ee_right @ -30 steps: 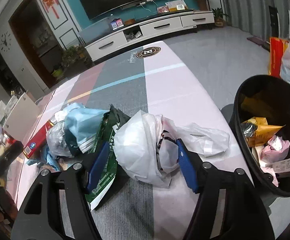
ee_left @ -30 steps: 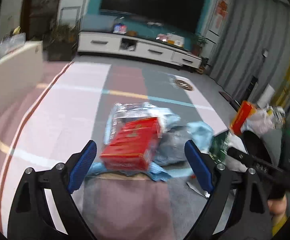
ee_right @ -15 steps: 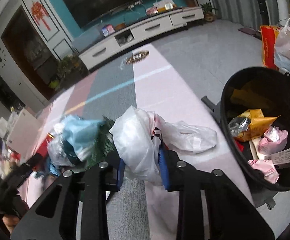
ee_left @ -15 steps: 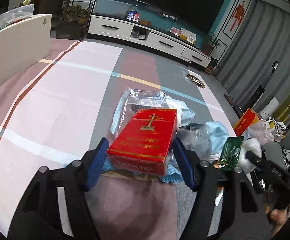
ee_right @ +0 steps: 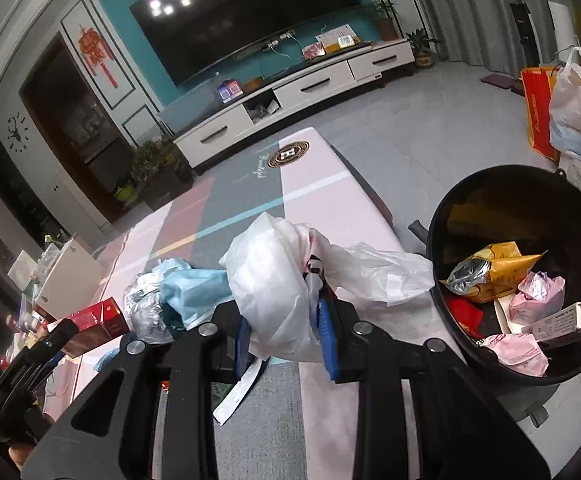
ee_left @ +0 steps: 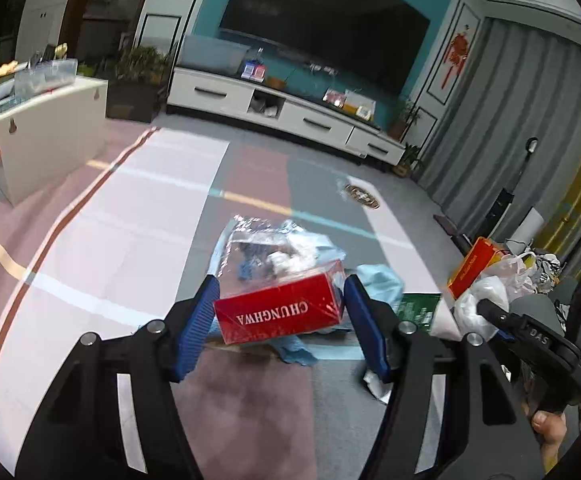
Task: Collect trash
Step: 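Grasp the white plastic bag with the right gripper while the left grasps the red cigarette box, then carry the white bag and red Chunghwa box over the black bin and open both grippers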
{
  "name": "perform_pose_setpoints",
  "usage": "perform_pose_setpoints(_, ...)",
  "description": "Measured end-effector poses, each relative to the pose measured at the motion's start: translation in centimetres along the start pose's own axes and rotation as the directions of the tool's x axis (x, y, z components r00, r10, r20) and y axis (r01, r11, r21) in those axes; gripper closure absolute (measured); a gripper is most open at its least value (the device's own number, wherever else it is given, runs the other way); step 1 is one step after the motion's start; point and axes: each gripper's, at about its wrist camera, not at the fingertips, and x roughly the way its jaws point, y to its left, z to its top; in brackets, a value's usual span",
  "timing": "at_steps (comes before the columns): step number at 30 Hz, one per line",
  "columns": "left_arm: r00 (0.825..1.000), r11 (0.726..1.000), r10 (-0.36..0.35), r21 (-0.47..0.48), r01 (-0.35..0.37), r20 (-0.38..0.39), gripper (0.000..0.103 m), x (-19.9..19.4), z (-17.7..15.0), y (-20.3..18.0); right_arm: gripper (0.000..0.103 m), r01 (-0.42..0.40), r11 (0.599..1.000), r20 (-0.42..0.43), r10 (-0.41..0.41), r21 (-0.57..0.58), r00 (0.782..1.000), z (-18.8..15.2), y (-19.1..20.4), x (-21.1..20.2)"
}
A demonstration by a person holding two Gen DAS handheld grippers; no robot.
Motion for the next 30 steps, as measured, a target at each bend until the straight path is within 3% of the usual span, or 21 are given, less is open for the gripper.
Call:
perform_pose_setpoints(10, 0.998, 0.997, -0.047, 0.064, 0.043, 0.052, 0.039, -3.5, -0.4, -2.9, 0.073, 0.074, 0.994, 0.068, -0.069, -0.074, 0.995, -0.5, 0.5, -3.5)
perform_pose_setpoints(21, 0.994, 0.982, -0.091, 0.17, 0.079, 0.066, 0.04, -5.0, -1.2, -8.1, 0.073, 0.121, 0.99, 0.134, -0.112, -0.067, 0.985, -0.3, -2.1, -7.1)
perform_pose_setpoints(30, 0.983, 0.94, -0.181, 0.297, 0.165, 0.024, 0.039, -3.9, -1.7, -15.9, 0.073, 0.208, 0.977, 0.176, -0.199, -0.036, 0.964, 0.3, -4.8, -8.9)
